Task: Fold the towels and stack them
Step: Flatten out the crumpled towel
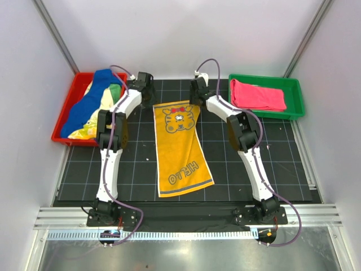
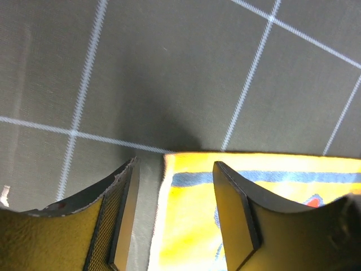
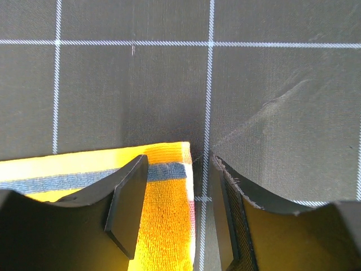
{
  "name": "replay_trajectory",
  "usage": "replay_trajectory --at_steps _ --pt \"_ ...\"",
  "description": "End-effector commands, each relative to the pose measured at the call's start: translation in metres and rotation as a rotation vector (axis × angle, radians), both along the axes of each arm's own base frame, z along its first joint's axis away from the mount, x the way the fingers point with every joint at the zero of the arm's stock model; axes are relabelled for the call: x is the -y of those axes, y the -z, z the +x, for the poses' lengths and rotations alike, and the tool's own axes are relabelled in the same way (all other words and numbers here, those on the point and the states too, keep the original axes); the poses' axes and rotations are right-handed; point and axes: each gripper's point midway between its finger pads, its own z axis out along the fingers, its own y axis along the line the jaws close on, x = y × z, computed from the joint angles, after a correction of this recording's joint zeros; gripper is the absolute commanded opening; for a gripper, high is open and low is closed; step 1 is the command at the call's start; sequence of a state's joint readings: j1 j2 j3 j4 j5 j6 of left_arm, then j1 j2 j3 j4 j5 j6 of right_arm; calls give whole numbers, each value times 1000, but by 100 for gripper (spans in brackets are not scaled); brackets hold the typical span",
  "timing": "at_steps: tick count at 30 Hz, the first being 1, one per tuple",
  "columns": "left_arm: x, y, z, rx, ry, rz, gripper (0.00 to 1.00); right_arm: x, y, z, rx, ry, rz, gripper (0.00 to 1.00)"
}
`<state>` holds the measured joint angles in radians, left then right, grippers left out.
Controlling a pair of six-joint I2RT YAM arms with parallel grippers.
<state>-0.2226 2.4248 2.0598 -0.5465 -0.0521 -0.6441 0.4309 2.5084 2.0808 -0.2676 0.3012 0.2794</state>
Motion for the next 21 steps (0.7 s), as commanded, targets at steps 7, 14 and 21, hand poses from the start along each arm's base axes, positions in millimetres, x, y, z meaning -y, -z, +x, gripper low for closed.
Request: replay_trajectory --at_steps 7,14,21 --pt "5 21 -20 -71 3 110 51 -1 -13 15 22 -10 90 54" --pt "4 25 -28 -85 -11 157 40 -3 -8 12 0 -23 100 52" --pt "-2 24 -29 -78 -31 189 21 -9 -4 7 -30 -64 104 44"
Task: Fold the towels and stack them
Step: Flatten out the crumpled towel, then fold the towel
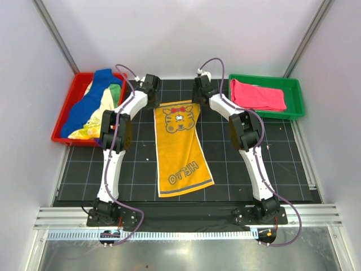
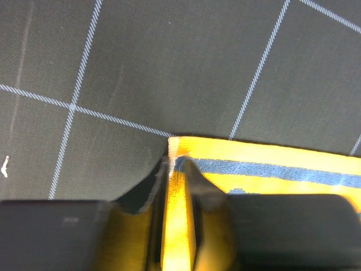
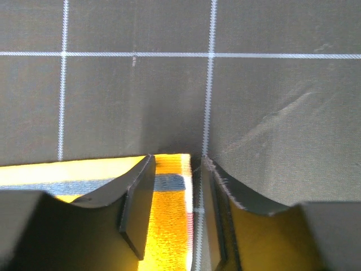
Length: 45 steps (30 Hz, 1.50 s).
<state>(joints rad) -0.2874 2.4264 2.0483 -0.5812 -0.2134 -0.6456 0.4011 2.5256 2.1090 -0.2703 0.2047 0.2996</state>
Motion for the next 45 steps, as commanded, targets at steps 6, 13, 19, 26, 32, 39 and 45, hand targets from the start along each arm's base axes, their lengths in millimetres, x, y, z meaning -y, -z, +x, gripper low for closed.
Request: replay_trajectory --at_steps 6,13,19,26,32,39,45 --pt "-8 -3 -1 -9 21 62 3 -12 -3 -5 -41 -64 35 24" --pt "-7 -19 11 53 55 75 0 -7 -20 -3 -8 -54 20 8" --pt "-18 -66 28 174 47 76 0 -10 -75 3 119 -58 59 7" --pt "-28 -118 31 282 46 106 0 -11 -130 11 282 -58 109 8" --pt "-44 -138 40 334 28 88 0 -17 -161 19 369 -77 141 8" --pt "-53 -157 54 408 40 58 0 -22 -176 28 424 -95 149 9" --pt "-47 -173 63 460 82 33 0 -24 -183 30 436 -100 154 9"
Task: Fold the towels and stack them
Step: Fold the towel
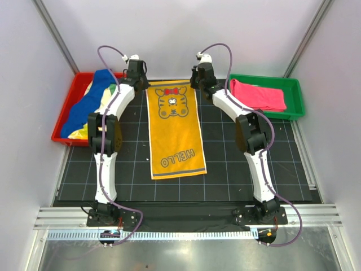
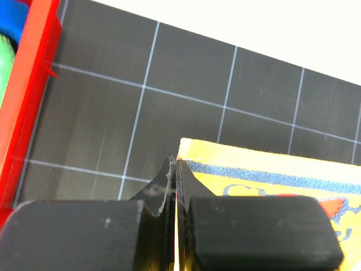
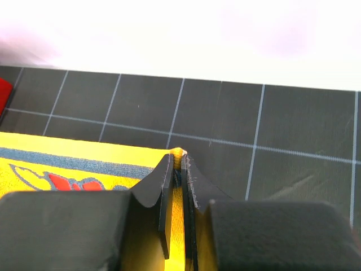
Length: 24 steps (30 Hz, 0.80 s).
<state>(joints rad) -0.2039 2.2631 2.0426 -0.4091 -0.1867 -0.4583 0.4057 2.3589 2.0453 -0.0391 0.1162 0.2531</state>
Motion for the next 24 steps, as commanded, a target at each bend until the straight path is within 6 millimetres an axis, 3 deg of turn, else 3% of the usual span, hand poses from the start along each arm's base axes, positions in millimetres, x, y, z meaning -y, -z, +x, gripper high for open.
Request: replay_trajectory --at_steps 1,3,10,11,12,14,16,18,19,20,21,24 --pt "-3 -57 18 153 24 -6 0 2 -62 11 141 6 32 9" --pt "-2 -65 21 172 36 -14 0 2 -68 12 142 7 29 10" --pt "6 -62 17 157 74 -44 0 4 -76 2 138 -3 37 9" --pt "7 -64 15 161 73 -55 0 3 -68 -2 121 -9 37 9" --pt "7 -55 10 140 74 -62 0 4 -76 -5 127 -12 42 9" --pt "11 -71 4 174 77 -112 0 5 -70 -12 107 -17 43 8" --pt "17 -66 -11 158 89 -158 0 6 -77 -20 102 -21 61 8" --pt "22 -66 -19 168 91 -200 0 4 -70 -29 87 -35 85 7" --pt "22 -49 -28 130 90 -209 0 5 -78 -34 93 -41 94 7" --pt "22 -61 -32 158 87 -225 0 5 -65 -41 63 -46 87 7" --pt "22 -60 -37 156 75 -246 0 4 -65 -47 56 -49 92 6" --pt "29 -46 -59 123 87 -279 0 5 -53 -70 15 -59 97 6"
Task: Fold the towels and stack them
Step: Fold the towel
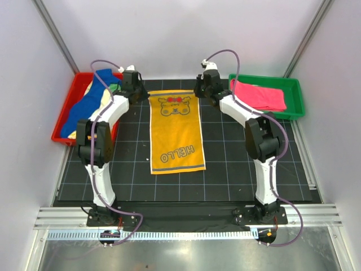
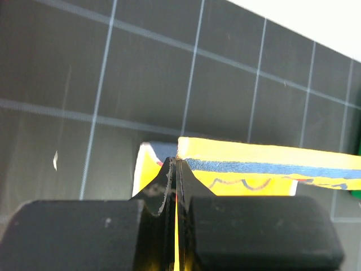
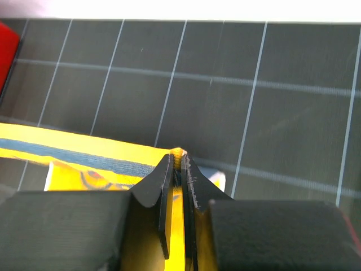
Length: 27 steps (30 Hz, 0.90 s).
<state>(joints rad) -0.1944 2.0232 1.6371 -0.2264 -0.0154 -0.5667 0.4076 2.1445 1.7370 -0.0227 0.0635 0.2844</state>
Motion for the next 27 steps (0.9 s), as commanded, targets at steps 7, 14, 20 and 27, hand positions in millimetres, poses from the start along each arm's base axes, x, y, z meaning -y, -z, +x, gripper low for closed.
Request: replay_trajectory --at_steps 7,14,20,27 --pt "20 -21 -59 71 0 -73 0 -3 -14 -77 -6 -29 92 4" --pt "28 0 -115 43 2 -51 0 -5 12 -136 -52 -41 55 2" --pt "23 7 -156 31 -9 -14 0 -8 27 -177 -72 -48 30 2" --pt "22 17 -194 10 -4 11 0 9 34 -206 -92 11 46 1"
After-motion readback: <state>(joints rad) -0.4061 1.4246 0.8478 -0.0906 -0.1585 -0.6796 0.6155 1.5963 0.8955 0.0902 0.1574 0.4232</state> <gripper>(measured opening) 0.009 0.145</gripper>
